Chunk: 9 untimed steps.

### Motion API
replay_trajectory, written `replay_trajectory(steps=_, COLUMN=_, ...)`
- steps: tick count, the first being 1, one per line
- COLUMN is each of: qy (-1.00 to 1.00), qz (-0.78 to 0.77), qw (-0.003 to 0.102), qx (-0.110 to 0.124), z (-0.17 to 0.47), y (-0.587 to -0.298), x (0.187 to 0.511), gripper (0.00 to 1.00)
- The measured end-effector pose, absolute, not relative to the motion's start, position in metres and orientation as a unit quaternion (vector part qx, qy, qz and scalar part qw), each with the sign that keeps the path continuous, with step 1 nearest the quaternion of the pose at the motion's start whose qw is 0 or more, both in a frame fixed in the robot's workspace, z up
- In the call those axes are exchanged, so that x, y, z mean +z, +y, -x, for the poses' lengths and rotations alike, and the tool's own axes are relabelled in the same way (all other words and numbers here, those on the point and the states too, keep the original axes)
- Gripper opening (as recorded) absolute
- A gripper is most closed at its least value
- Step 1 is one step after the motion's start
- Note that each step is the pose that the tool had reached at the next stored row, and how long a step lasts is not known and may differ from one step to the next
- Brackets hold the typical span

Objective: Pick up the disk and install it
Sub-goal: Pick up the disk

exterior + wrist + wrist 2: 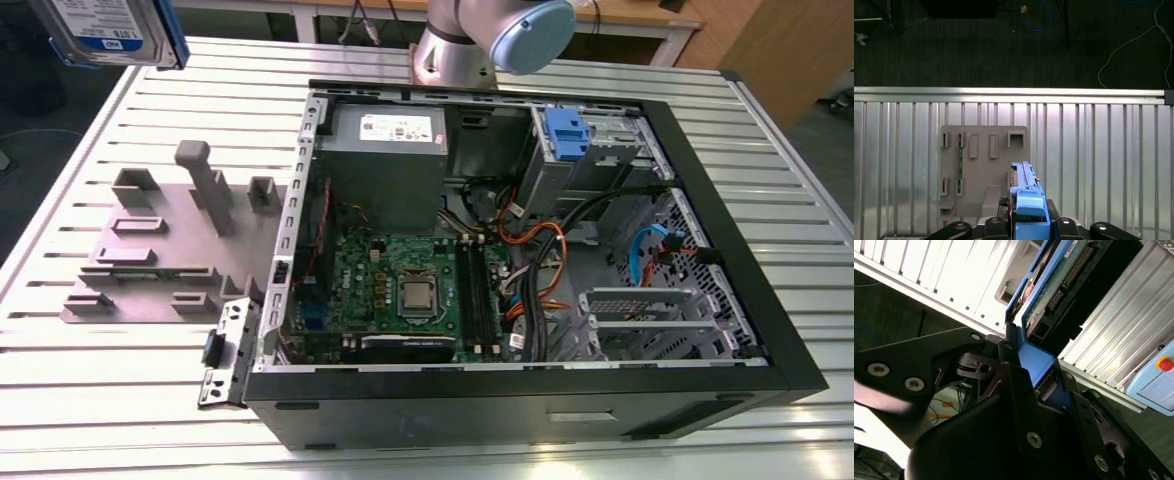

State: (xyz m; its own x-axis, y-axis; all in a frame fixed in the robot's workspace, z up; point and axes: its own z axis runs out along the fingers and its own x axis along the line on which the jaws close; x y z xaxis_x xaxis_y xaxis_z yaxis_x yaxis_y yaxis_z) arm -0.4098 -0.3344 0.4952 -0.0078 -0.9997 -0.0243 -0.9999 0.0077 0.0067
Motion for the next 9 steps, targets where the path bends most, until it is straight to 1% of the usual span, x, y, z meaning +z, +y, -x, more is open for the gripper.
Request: replay_trajectory(steps=9, qy=0.710, qz=0.704, qw=0.006, qx=0.011, z=0.4072, y=-0.3344, x=0.4952, gripper=0.36)
